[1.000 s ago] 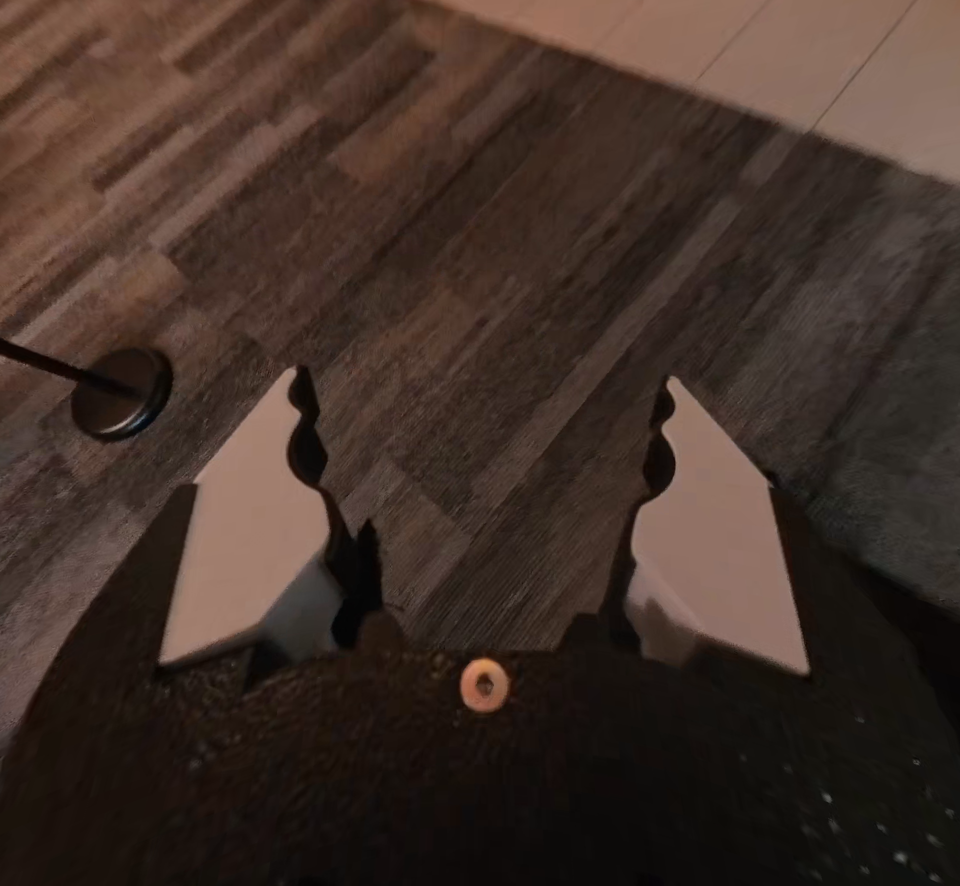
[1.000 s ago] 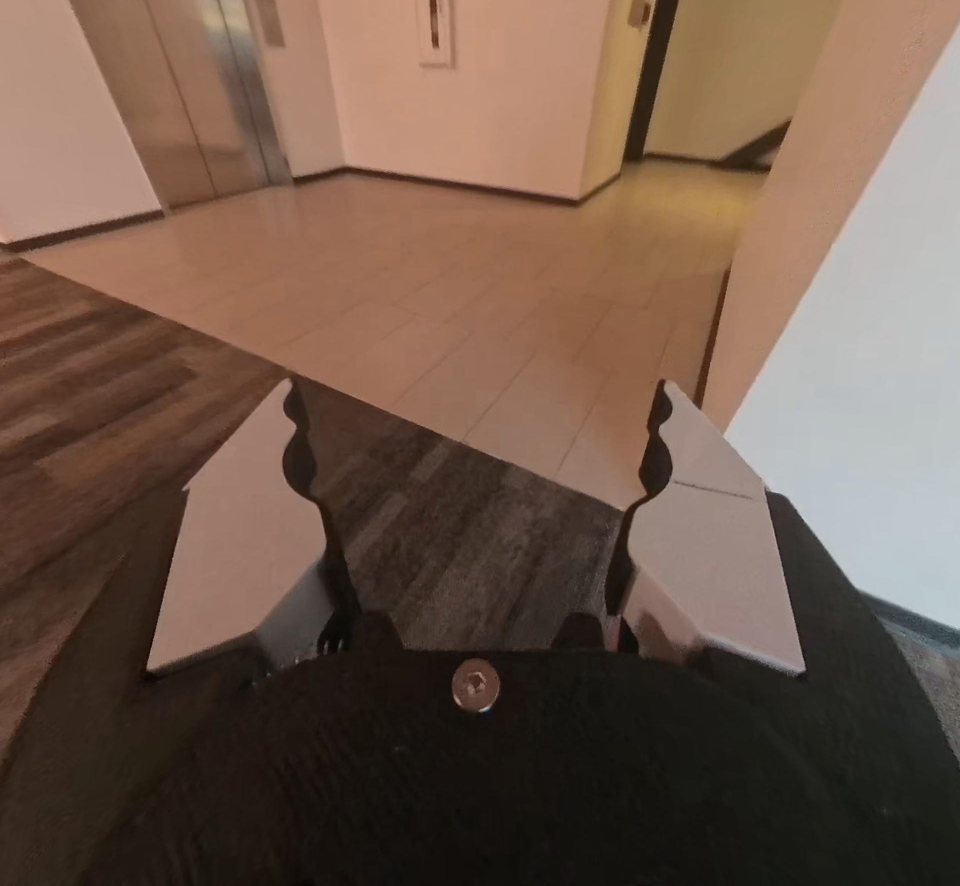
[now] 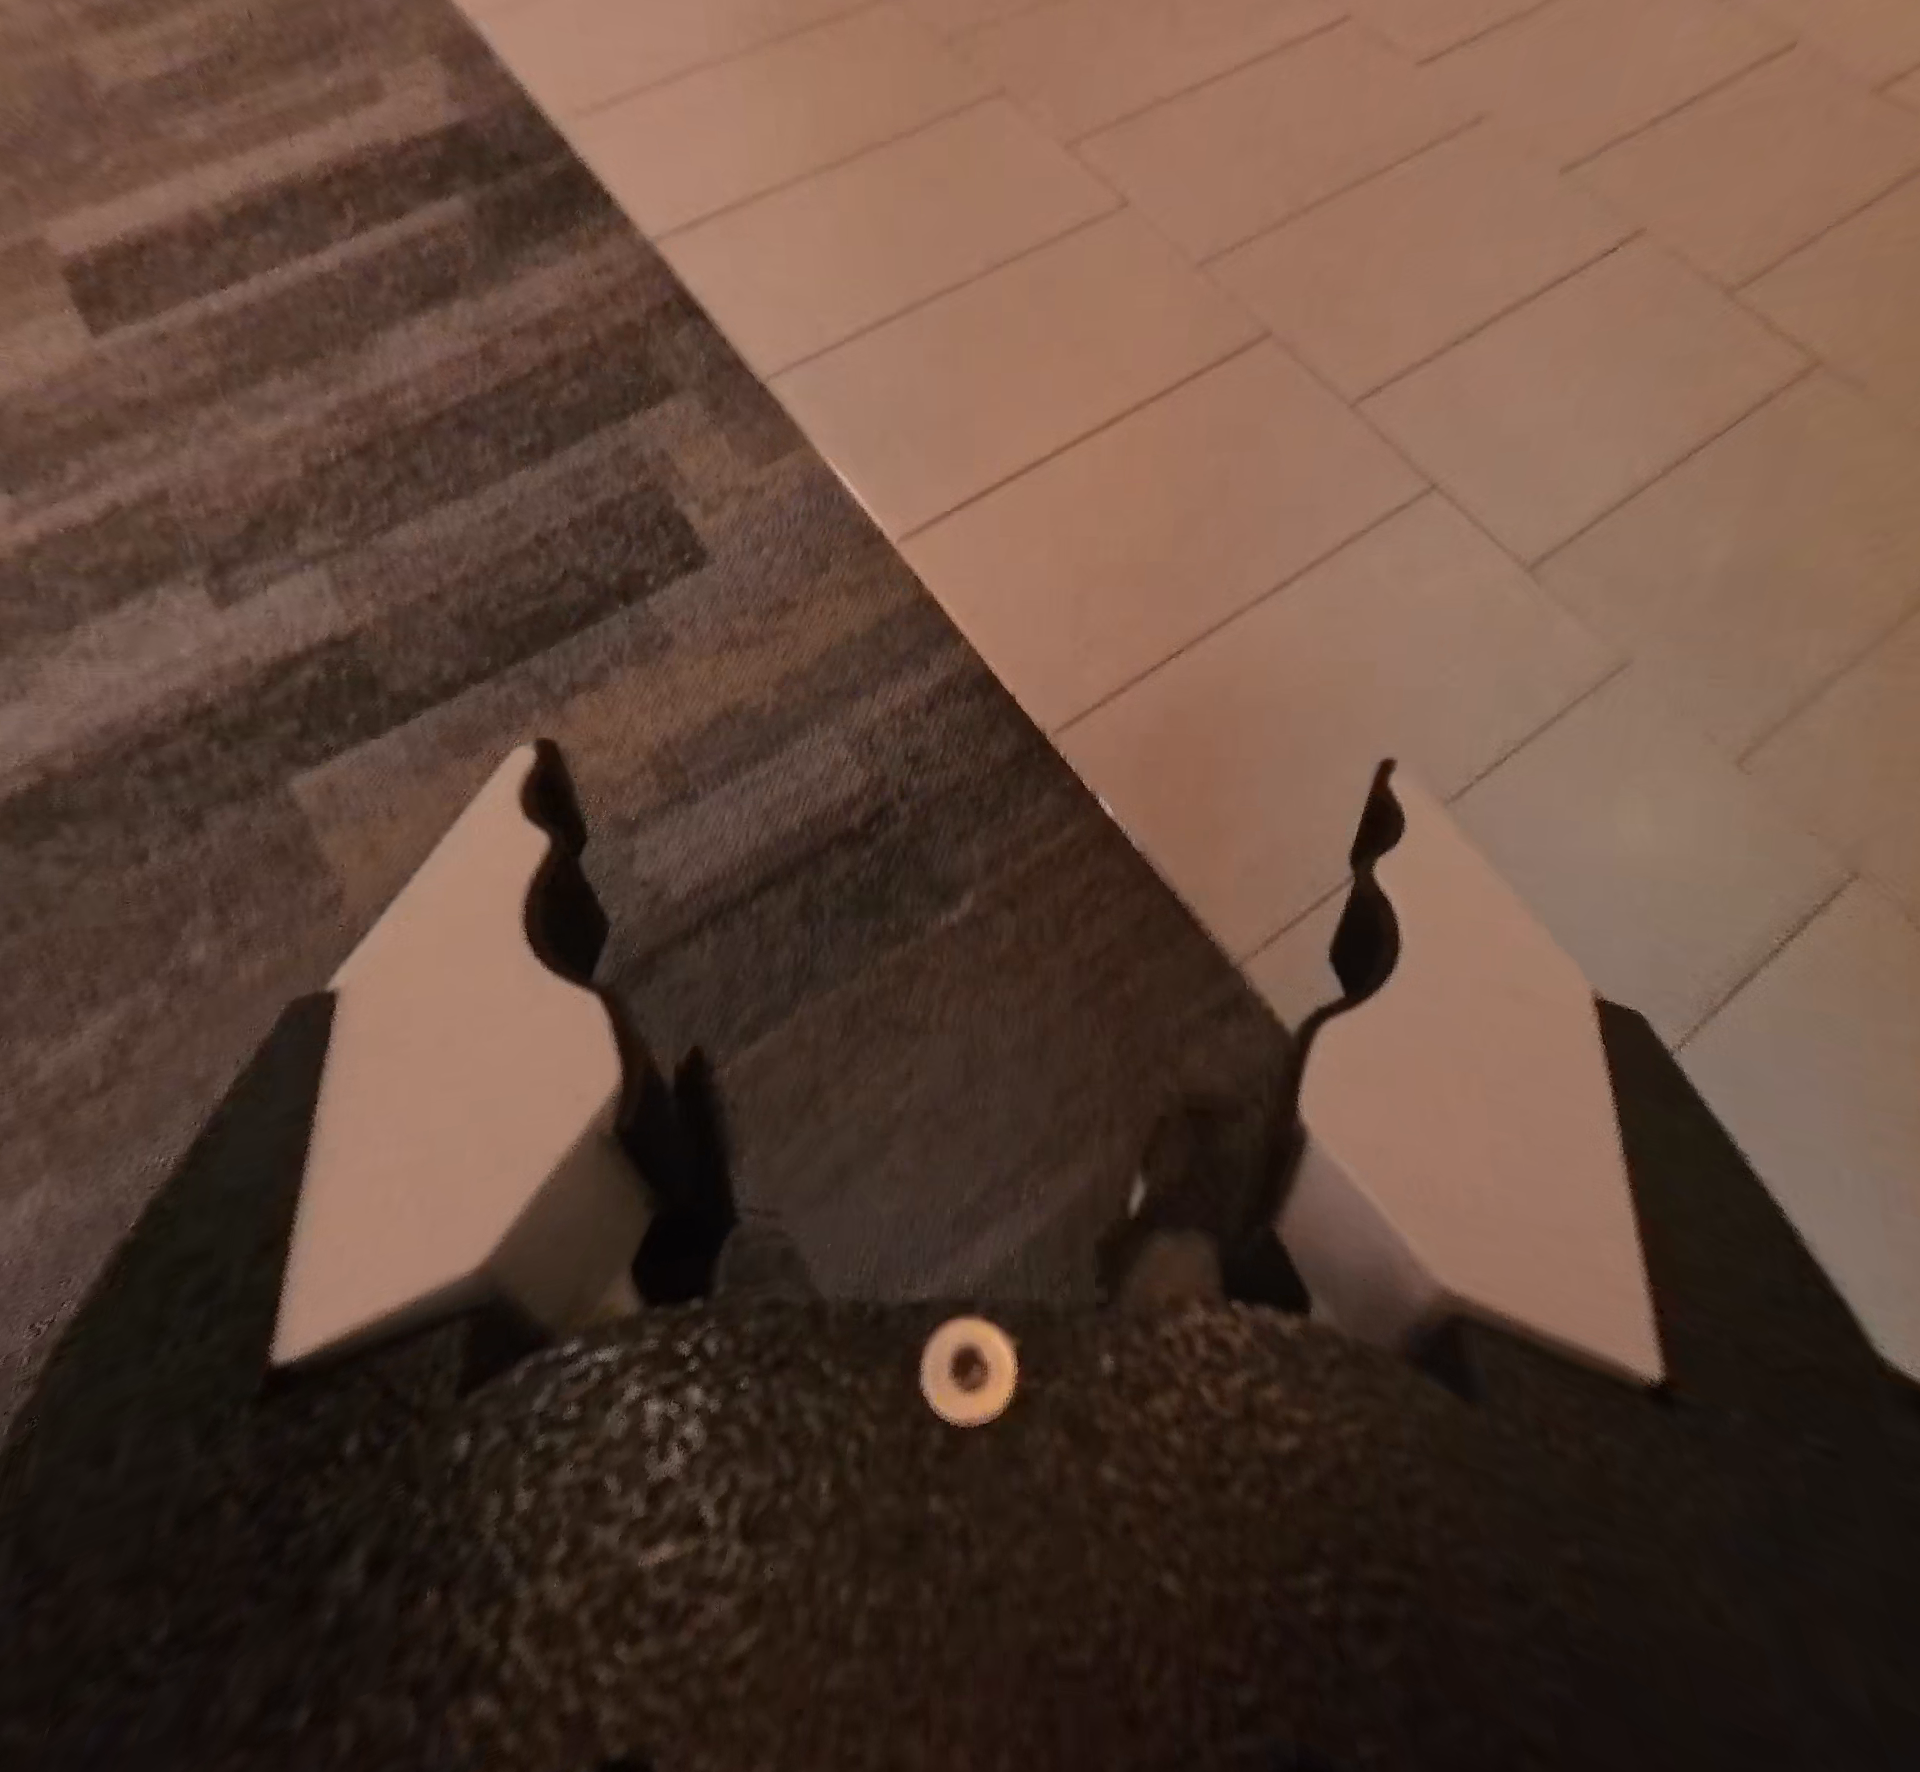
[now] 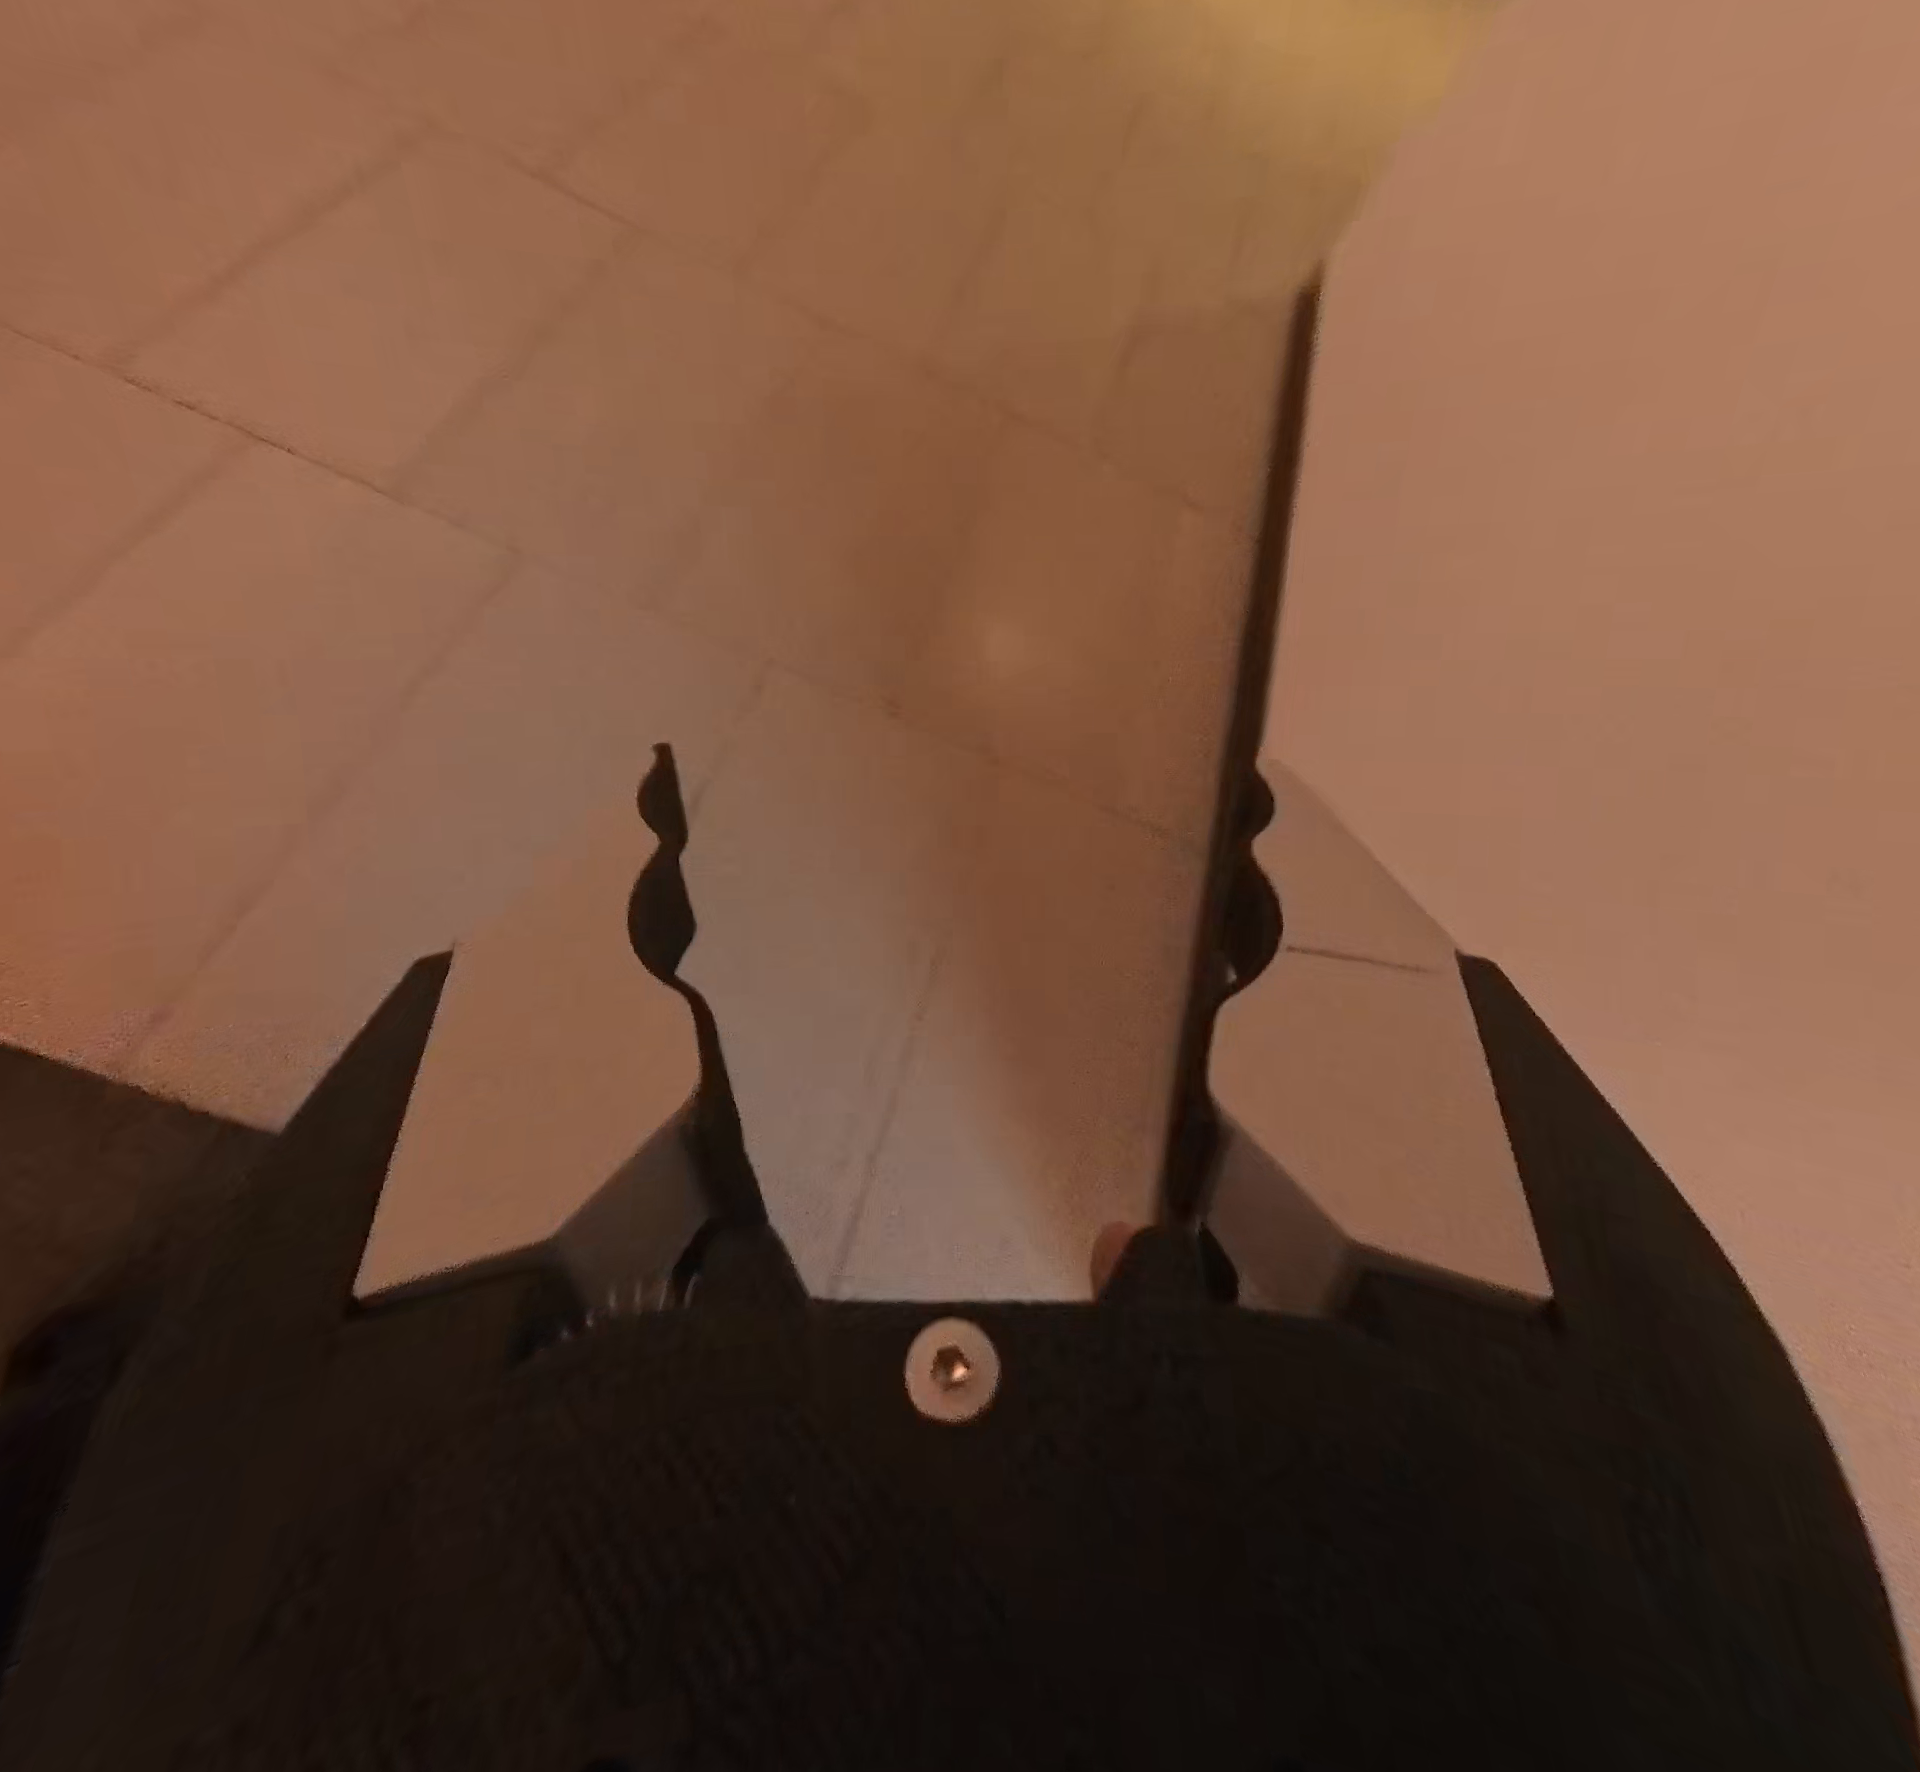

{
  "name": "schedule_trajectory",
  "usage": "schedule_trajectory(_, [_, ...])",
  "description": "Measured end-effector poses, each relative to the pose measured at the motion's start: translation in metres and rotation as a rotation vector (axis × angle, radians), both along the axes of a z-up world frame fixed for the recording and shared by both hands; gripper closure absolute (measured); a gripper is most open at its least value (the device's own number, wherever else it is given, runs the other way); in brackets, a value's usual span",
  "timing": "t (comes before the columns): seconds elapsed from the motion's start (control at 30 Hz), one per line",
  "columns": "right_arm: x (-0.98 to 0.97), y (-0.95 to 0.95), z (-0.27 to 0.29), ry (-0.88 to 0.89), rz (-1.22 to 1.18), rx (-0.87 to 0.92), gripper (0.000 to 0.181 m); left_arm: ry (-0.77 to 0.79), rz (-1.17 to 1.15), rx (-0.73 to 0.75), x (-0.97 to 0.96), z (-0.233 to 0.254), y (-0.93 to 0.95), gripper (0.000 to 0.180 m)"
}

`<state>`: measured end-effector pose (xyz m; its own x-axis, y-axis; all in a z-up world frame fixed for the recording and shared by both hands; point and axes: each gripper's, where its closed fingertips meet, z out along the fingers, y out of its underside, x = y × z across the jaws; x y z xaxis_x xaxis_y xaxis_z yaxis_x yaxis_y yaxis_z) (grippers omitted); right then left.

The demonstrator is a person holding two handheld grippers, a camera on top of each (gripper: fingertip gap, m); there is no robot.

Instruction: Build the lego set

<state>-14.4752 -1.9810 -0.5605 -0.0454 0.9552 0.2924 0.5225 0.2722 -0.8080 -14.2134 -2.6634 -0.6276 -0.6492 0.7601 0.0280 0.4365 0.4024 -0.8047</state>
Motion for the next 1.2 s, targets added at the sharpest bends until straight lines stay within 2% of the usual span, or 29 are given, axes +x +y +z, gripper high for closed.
schedule_trajectory(0.17, [-0.185, -0.145, -0.003, 0.062, 0.126, -0.061, 0.077, -0.031, -0.031, -0.042, -0.109, -0.019, -0.069, 0.036])
schedule_trajectory(0.27, [-0.267, -0.215, -0.014, 0.007, 0.192, -0.044, 0.077, -0.166, -0.068, 0.003, -0.185, -0.039, -0.106, 0.036])
schedule_trajectory(0.33, [-0.308, -0.25, -0.011, -0.045, 0.252, 0.008, 0.08, -0.164, -0.066, 0.014, -0.244, -0.024, -0.132, 0.037])
schedule_trajectory(0.4, [-0.356, -0.277, -0.003, -0.059, 0.266, 0.013, 0.081, -0.138, -0.106, -0.04, -0.313, -0.003, -0.161, 0.038])
schedule_trajectory(0.53, [-0.451, -0.304, 0.002, -0.046, 0.162, -0.025, 0.081, -0.125, -0.261, -0.023, -0.459, 0.012, -0.196, 0.04])
schedule_trajectory(0.67, [-0.524, -0.317, -0.026, -0.135, 0.055, -0.028, 0.081, -0.113, -0.345, 0.156, -0.593, -0.004, -0.218, 0.056])
schedule_trajectory(0.83, [-0.63, -0.339, -0.062, -0.235, 0.046, 0.066, 0.085, -0.046, -0.206, 0.182, -0.732, -0.022, -0.293, 0.064])
schedule_trajectory(0.9, [-0.686, -0.355, -0.065, -0.241, 0.046, 0.074, 0.088, -0.083, -0.152, 0.17, -0.775, -0.03, -0.328, 0.064])
schedule_trajectory(1.0, [-0.775, -0.396, -0.051, -0.26, 0.056, 0.067, 0.09, -0.139, -0.081, 0.157, -0.83, -0.011, -0.369, 0.069])
schedule_trajectory(1.2, [-0.997, -0.555, -0.019, -0.161, 0.198, -0.029, 0.091, -0.084, -0.014, 0.142, -0.958, 0.009, -0.476, 0.069])
